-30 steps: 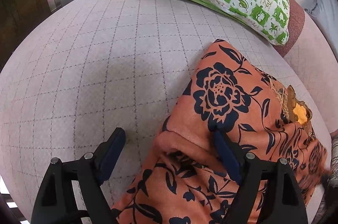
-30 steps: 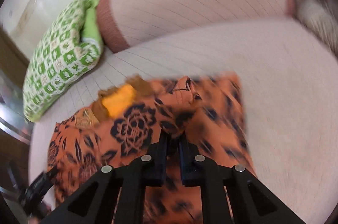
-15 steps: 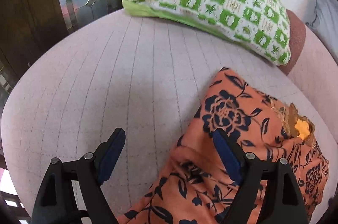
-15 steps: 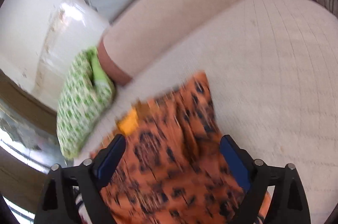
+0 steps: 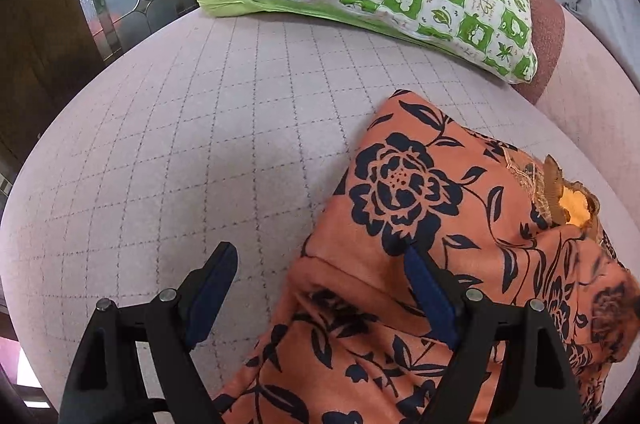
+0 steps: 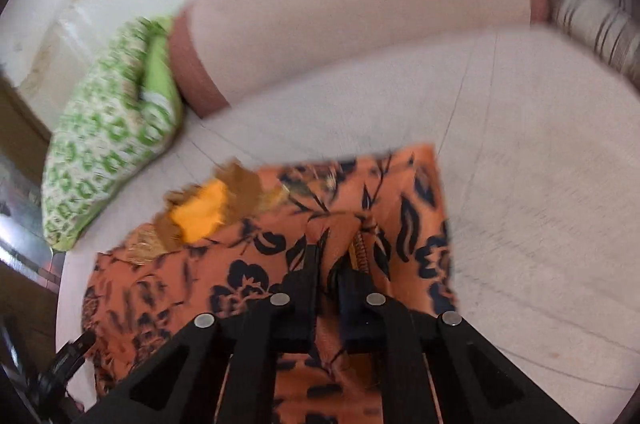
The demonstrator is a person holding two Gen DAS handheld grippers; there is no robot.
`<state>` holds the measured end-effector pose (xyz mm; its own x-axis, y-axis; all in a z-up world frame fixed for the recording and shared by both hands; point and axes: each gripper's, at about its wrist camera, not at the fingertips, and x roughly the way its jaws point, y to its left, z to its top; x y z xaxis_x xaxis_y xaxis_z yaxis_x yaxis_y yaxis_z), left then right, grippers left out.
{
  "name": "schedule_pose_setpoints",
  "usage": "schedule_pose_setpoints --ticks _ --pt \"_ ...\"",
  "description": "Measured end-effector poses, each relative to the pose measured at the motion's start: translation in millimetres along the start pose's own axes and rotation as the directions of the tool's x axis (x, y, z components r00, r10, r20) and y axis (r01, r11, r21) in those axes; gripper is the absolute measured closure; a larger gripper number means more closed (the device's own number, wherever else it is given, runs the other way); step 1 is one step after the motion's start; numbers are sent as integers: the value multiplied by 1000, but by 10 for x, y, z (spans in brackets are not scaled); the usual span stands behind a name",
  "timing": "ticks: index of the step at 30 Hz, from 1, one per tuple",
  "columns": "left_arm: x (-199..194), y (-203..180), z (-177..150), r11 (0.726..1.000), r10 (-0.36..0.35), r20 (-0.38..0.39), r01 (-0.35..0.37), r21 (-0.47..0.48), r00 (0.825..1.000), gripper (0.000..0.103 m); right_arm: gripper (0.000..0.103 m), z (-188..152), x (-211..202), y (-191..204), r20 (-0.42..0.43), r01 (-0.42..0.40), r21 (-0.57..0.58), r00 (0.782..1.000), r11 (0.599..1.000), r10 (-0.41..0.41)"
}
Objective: Fold small clothes
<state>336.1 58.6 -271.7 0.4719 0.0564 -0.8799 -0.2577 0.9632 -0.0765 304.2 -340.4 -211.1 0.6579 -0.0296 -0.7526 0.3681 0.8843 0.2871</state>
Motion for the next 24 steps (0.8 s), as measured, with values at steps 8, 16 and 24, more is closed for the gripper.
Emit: schedule_pose_setpoints --ticks 8,16,24 --pt "12 -139 -56 999 3 -11 -2 43 1000 18 97 -145 -143 -603 -23 151 107 989 983 -149" --pt "43 -475 -167 975 22 -8 -20 223 1000 17 93 -146 -247 -469 -13 -106 154 994 982 109" --pt "58 -374 -124 985 -19 -45 27 169 999 17 34 -341 -9 -482 -46 -141 180 987 974 151"
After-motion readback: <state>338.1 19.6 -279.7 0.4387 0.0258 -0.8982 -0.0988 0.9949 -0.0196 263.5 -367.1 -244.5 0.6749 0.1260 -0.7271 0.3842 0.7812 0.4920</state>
